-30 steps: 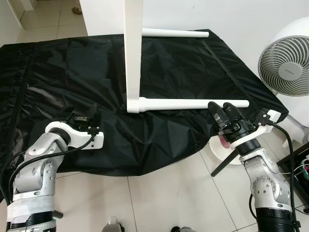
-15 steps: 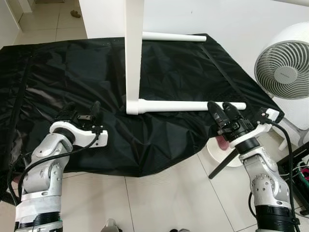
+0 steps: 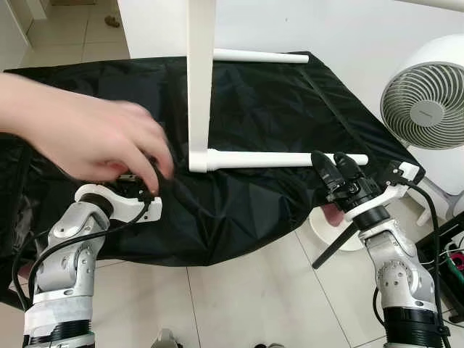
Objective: Building children table
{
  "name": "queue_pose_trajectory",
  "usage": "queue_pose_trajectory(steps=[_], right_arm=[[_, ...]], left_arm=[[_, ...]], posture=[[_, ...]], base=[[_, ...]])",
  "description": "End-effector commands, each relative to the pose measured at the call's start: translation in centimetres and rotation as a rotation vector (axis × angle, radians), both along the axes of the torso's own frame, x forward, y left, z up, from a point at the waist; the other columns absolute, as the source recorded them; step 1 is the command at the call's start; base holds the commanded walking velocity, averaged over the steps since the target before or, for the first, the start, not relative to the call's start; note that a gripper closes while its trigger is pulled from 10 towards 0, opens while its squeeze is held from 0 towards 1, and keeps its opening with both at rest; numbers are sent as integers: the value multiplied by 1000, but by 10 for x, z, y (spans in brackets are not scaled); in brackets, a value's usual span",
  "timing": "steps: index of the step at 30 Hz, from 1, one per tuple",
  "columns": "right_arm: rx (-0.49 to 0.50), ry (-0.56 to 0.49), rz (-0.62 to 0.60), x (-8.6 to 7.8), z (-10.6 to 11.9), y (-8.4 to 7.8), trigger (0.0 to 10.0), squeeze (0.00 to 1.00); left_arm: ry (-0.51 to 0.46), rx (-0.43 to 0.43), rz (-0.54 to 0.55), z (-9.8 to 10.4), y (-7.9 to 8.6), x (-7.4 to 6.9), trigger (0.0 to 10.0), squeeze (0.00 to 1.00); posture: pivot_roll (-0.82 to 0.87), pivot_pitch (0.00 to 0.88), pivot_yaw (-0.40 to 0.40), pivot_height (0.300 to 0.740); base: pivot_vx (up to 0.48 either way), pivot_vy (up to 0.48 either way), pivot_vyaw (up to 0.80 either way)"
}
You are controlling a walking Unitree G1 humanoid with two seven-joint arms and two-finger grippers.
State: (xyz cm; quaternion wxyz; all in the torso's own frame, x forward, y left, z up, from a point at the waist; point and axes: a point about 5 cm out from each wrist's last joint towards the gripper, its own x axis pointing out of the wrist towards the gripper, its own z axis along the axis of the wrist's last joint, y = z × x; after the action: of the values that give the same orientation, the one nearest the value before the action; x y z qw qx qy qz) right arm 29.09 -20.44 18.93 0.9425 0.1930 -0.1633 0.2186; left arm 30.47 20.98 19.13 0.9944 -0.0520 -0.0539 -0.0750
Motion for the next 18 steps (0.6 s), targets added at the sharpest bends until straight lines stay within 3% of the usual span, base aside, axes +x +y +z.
queue_pose_trajectory(steps=[1, 18], right_arm=[[-13, -10, -14, 0, 1, -4, 10000, 0], [-10, -12, -13, 0, 2, -4, 10000, 0]], left_arm=[[15, 3, 30, -4, 4, 0, 10000, 0], [9, 6, 30, -3, 5, -1, 10000, 0]], posture=[[87, 105, -32, 740], [92, 105, -32, 740]], base=[[0, 0, 0], [0, 0, 0]])
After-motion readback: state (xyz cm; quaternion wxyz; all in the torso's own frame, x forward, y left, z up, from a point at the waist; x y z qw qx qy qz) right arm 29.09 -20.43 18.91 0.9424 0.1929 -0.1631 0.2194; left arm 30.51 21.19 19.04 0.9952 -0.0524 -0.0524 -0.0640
